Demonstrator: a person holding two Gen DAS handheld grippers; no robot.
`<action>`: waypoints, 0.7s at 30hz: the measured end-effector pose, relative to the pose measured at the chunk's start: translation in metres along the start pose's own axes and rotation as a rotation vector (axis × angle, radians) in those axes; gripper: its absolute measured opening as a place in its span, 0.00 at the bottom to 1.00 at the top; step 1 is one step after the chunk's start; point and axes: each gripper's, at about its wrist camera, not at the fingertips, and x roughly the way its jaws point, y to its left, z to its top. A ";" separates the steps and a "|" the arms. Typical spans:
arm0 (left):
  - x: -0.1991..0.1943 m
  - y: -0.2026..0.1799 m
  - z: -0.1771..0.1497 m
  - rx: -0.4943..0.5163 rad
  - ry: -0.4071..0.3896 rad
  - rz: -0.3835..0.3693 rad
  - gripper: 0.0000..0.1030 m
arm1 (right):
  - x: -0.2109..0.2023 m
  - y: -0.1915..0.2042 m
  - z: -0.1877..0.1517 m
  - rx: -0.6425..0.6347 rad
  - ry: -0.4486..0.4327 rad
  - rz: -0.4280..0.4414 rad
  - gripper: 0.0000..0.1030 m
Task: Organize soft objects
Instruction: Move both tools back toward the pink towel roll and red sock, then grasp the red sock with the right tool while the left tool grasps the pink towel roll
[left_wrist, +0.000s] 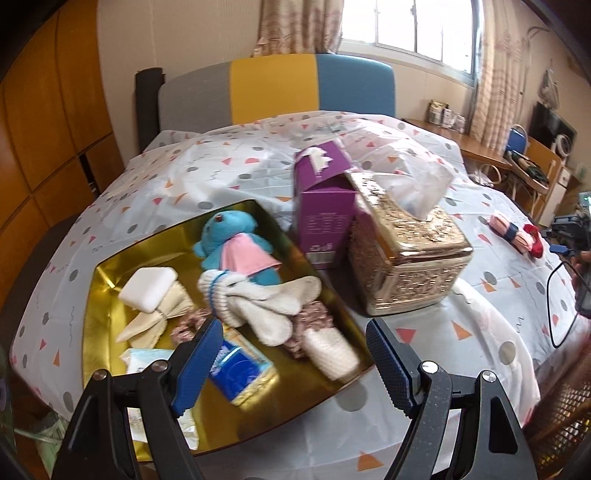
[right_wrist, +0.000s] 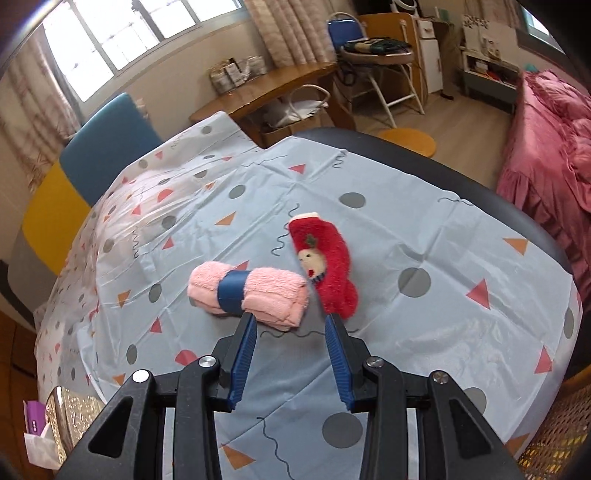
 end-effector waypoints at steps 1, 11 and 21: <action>0.001 -0.004 0.002 0.009 0.001 -0.011 0.78 | 0.001 -0.002 0.000 0.013 0.004 0.001 0.37; -0.005 -0.070 0.029 0.133 -0.036 -0.183 0.78 | 0.009 -0.038 0.001 0.212 0.058 0.044 0.37; -0.005 -0.124 0.046 0.234 -0.035 -0.310 0.78 | 0.016 -0.044 0.020 0.210 0.062 0.017 0.38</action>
